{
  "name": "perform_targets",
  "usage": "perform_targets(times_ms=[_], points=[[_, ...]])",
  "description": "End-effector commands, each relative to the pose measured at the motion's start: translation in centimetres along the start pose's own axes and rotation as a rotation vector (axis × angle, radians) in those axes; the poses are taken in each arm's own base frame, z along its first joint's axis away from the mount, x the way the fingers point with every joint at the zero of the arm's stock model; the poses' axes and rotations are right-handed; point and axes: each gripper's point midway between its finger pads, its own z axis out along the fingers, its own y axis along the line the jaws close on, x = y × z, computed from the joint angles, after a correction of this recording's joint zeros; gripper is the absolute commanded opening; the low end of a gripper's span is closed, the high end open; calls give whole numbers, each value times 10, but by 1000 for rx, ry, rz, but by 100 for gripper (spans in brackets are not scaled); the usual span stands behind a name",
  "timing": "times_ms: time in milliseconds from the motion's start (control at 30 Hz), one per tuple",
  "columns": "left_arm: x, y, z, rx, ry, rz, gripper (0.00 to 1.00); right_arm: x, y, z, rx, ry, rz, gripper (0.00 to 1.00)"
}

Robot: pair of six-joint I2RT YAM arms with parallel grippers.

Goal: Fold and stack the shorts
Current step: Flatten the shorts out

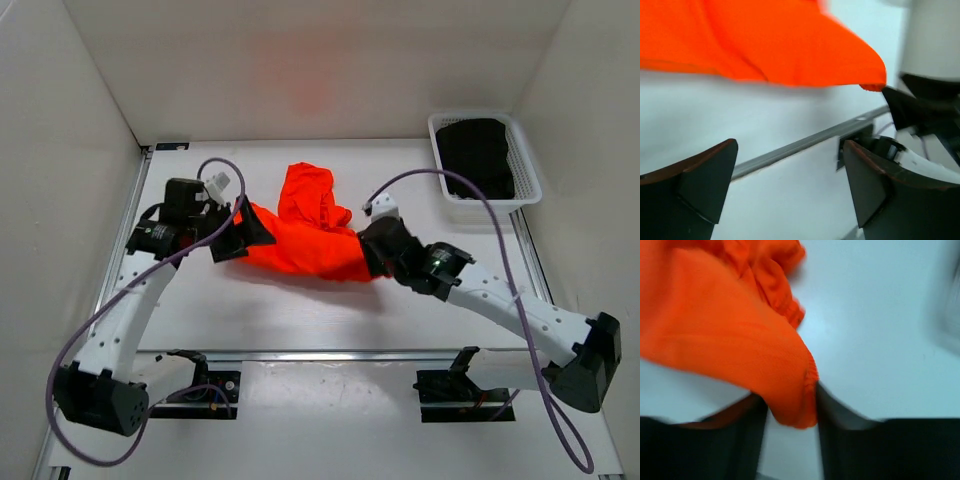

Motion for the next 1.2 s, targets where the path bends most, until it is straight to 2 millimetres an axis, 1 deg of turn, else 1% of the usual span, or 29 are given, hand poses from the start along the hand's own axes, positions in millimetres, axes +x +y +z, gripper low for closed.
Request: perform_targets(times_ms=[0, 33, 67, 100, 133, 167, 200, 233, 300, 333, 367, 400, 433, 467, 500, 533, 567, 633, 700, 733, 767, 833, 933, 967, 1000, 1067, 1100, 1133, 1167], points=[[19, 59, 20, -170, 47, -59, 97, 31, -15, -7, 157, 32, 34, 59], [13, 61, 18, -183, 27, -61, 92, 39, -17, -7, 181, 51, 82, 73], [9, 64, 18, -203, 23, -52, 86, 48, -18, -10, 189, 81, 78, 73], [2, 70, 21, -243, 9, -52, 68, 48, -20, -13, 190, 80, 99, 79], [-8, 68, 19, -258, -10, -47, 55, 48, -20, -16, 191, 76, 132, 81], [-12, 70, 23, -279, -14, -40, 44, 47, -22, -20, 189, 69, 157, 82], [-14, 84, 23, -360, -11, -51, 33, 48, -27, -22, 205, 71, 189, 82], [-13, 97, 31, -411, 19, -67, 20, 49, -33, -23, 222, 74, 224, 81], [-10, 118, 36, -514, 31, -124, 12, 58, -38, -25, 201, 134, 374, 74], [-5, 129, 39, -563, 54, -142, 12, 68, -37, -23, 187, 173, 437, 70], [4, 141, 39, -617, 69, -177, 15, 75, -45, -22, 182, 207, 530, 68], [10, 150, 39, -649, 75, -188, 22, 85, -22, -24, 61, 291, 637, 68], [15, 160, 37, -680, 79, -215, 35, 109, -15, -21, 29, 365, 689, 68], [30, 181, 35, -730, 103, -262, 55, 115, -13, -21, -8, 380, 774, 73], [35, 187, 34, -734, 100, -293, 92, 117, -2, -18, -72, 385, 840, 75], [44, 192, 36, -716, 123, -324, 99, 118, 14, -25, -166, 422, 954, 75], [54, 206, 41, -708, 127, -364, 99, 148, 22, -22, -172, 493, 1002, 76], [60, 209, 48, -666, 130, -405, 99, 150, 31, -19, -235, 472, 1103, 79], [69, 222, 59, -687, 163, -429, 99, 158, 39, -19, -266, 511, 1222, 81], [67, 228, 63, -691, 160, -438, 99, 165, 36, -13, -267, 502, 1273, 81], [74, 234, 69, -701, 195, -454, 99, 167, 36, -12, -274, 504, 1304, 82], [76, 244, 75, -711, 216, -453, 99, 172, 33, -5, -266, 494, 1386, 82], [78, 254, 88, -715, 252, -459, 99, 168, 32, -1, -312, 473, 1493, 82], [81, 257, 95, -710, 275, -472, 99, 178, 33, 2, -302, 484, 1512, 81], [84, 262, 96, -721, 288, -487, 94, 181, 30, 5, -292, 481, 1530, 77], [78, 263, 102, -709, 290, -479, 86, 185, 19, 14, -232, 422, 1528, 72], [83, 267, 104, -718, 308, -487, 81, 188, 14, 19, -216, 403, 1520, 64], [78, 266, 105, -713, 299, -484, 59, 184, 11, 22, -223, 373, 1492, 60], [74, 265, 106, -709, 290, -479, 42, 183, 2, 28, -179, 328, 1467, 57]])
